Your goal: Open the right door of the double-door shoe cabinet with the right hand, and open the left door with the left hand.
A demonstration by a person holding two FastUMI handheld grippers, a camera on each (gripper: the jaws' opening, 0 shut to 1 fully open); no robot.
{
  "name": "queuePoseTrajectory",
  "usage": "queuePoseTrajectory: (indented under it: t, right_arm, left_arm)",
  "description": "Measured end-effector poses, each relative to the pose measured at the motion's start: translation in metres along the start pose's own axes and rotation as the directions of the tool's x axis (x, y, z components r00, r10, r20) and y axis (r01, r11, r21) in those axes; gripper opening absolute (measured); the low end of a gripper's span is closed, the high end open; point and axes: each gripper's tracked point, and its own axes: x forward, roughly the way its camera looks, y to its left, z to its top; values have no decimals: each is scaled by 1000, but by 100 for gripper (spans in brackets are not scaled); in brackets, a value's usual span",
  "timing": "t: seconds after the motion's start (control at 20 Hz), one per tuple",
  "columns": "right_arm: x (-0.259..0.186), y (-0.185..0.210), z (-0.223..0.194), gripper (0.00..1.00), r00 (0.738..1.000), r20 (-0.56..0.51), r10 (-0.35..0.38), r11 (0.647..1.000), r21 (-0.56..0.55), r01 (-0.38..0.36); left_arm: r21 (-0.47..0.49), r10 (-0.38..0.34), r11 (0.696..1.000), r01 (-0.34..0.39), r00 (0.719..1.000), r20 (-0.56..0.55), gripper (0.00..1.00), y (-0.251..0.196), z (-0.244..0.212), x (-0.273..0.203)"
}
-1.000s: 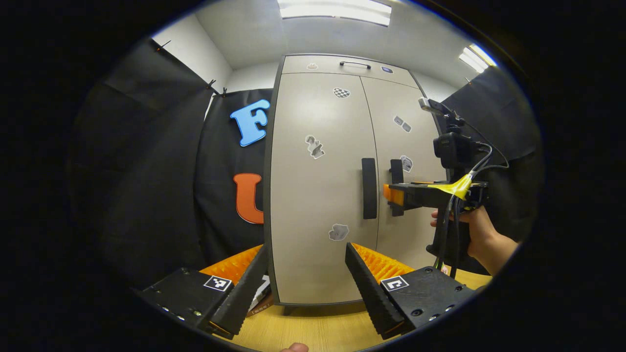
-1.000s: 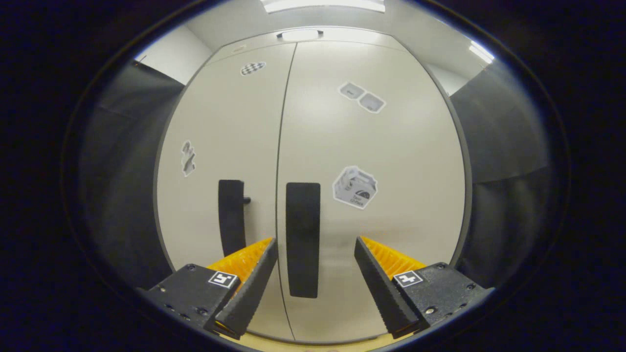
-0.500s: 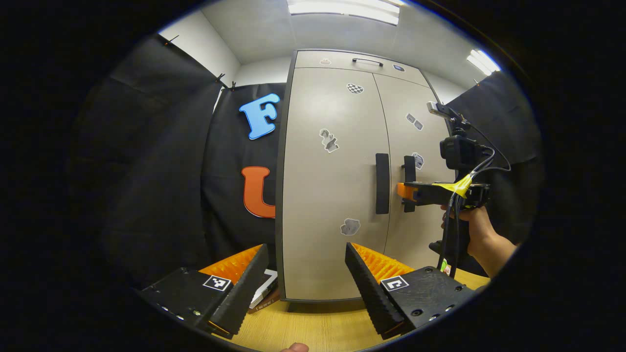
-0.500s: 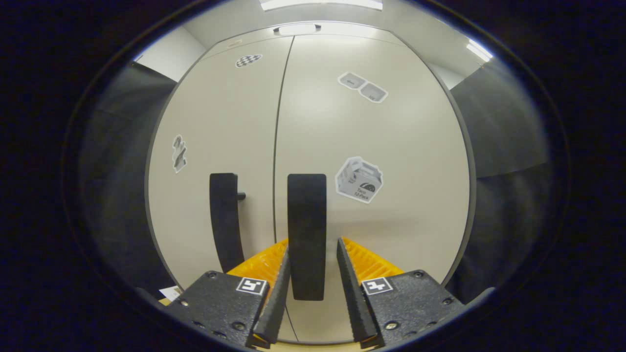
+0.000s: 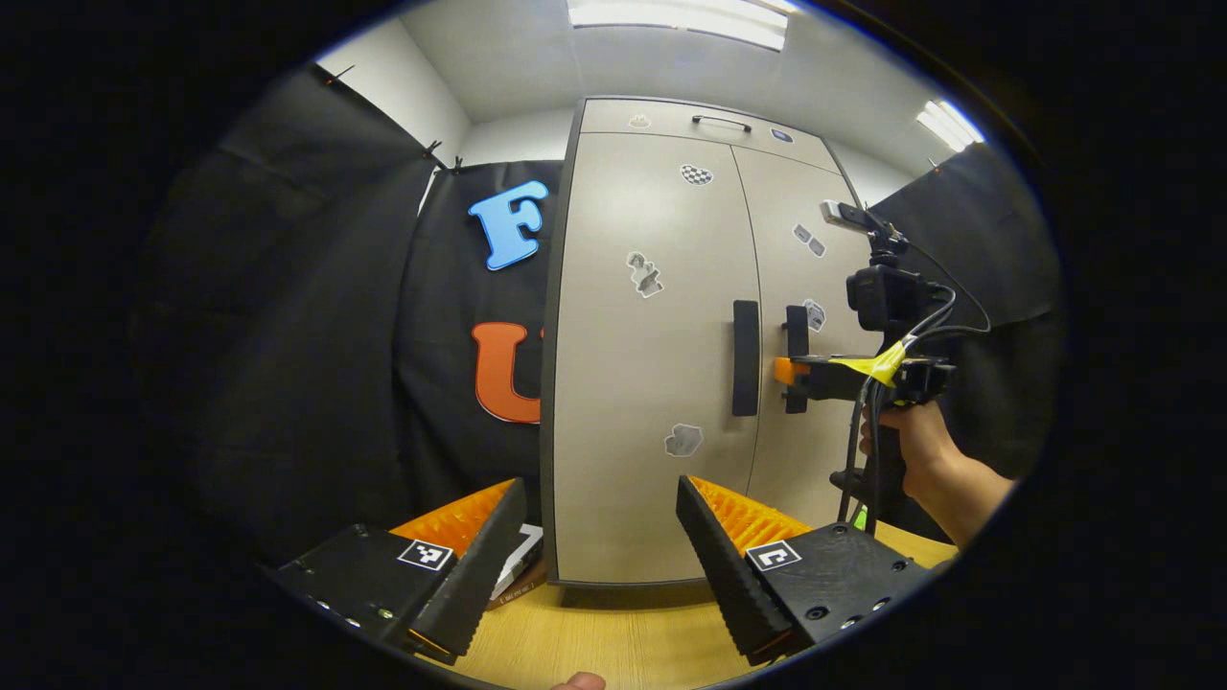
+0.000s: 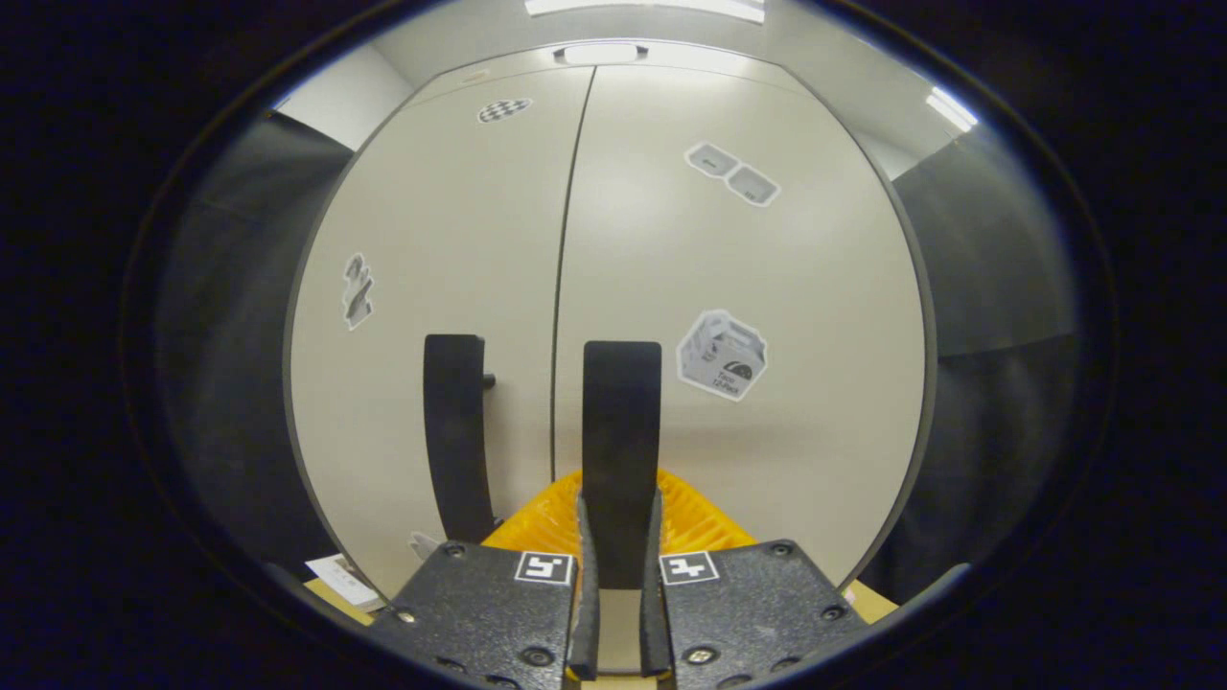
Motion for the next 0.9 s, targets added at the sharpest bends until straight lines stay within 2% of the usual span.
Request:
queuePoseTrajectory:
  t: [0.45,0.9]
  right_arm:
    - [-11,0,1,11,999,1,47,999,15,-47]
    - [-60,-11,1,10,982,-10,189,982,10,-189]
  left_arm:
    - [5,-7,1000,7,1000,18,95,0,3,-3]
    - [-1,-61,998,61,998,21,95,-32,0,2]
